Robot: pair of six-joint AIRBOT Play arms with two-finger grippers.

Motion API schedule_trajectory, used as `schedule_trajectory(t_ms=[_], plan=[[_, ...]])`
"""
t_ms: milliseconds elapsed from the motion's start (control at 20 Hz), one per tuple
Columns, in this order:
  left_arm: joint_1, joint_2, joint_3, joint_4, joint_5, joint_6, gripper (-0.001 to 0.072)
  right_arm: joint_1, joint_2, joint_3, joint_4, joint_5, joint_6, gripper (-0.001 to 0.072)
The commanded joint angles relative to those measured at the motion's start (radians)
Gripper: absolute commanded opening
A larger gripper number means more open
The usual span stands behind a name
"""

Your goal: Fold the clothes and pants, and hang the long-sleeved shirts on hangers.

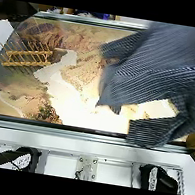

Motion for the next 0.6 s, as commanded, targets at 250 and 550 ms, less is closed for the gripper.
schedule_trajectory(t_ms=[250,550], plan=[[-0.075,-0.076,0.0,0.0,-0.026,0.004,0.0022,-0.226,0.045,0.001,-0.109,-0.432,-0.006,0.0015],[-0.074,-0.08,0.0,0.0,-0.025,0.005,0.0022,-0.236,-0.075,0.083,-0.15,-0.502,-0.01,0.0015]])
